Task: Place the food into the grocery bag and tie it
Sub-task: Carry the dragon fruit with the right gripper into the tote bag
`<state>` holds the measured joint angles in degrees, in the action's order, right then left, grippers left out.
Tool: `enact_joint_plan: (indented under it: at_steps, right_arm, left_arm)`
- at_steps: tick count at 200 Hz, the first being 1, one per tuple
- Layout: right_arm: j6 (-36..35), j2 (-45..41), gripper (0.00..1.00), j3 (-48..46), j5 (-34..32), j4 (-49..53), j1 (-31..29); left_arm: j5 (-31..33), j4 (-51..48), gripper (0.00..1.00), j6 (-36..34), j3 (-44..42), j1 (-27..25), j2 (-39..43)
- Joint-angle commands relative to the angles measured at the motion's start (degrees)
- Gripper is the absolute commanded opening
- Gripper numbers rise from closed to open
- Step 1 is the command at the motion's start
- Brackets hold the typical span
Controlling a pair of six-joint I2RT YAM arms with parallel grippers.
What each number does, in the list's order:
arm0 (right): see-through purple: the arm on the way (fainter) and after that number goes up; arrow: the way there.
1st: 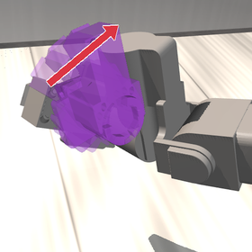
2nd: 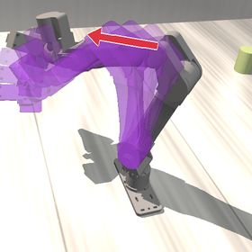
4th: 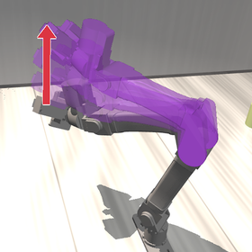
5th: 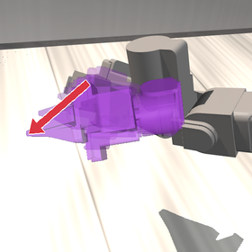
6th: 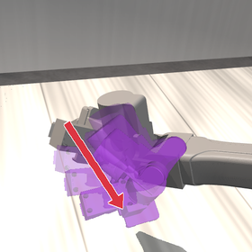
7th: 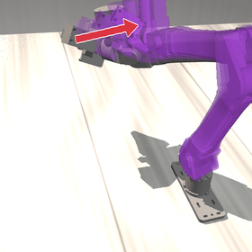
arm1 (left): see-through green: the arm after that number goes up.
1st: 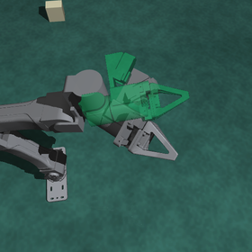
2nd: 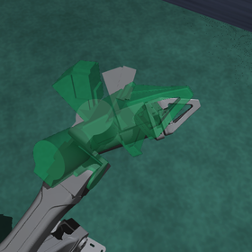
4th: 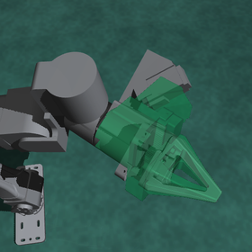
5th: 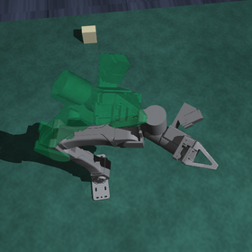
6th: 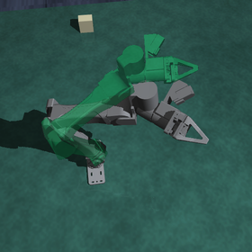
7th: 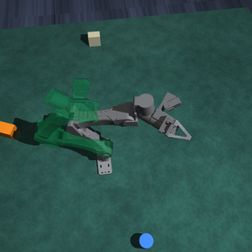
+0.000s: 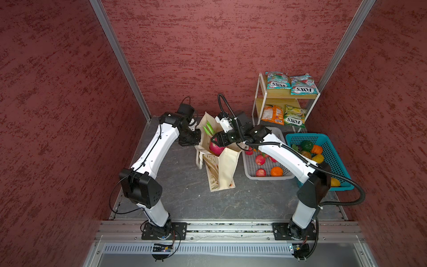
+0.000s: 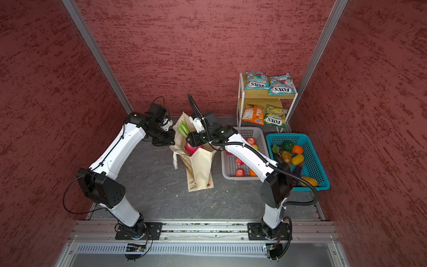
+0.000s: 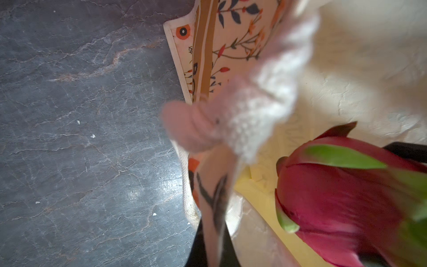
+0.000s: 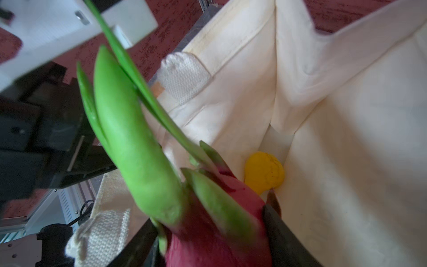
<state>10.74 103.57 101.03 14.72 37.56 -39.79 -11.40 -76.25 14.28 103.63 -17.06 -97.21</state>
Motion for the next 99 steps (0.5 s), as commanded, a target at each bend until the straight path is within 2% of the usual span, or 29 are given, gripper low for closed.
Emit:
enact_joint_plan:
  at_steps: [1,99]
  right_arm:
    - [-2.49,1.67,0.63,0.53,-2.39,0.98,-0.11]
    - [-4.02,8.24,0.65,-0.6,-5.87,1.78,-0.19]
  left_arm:
    - [-0.29,0.4,0.0,-1.09,1.52,-0.17,-1.05]
    - [-0.12,0.23,0.0,-2.33,1.28,0.09,-0.7]
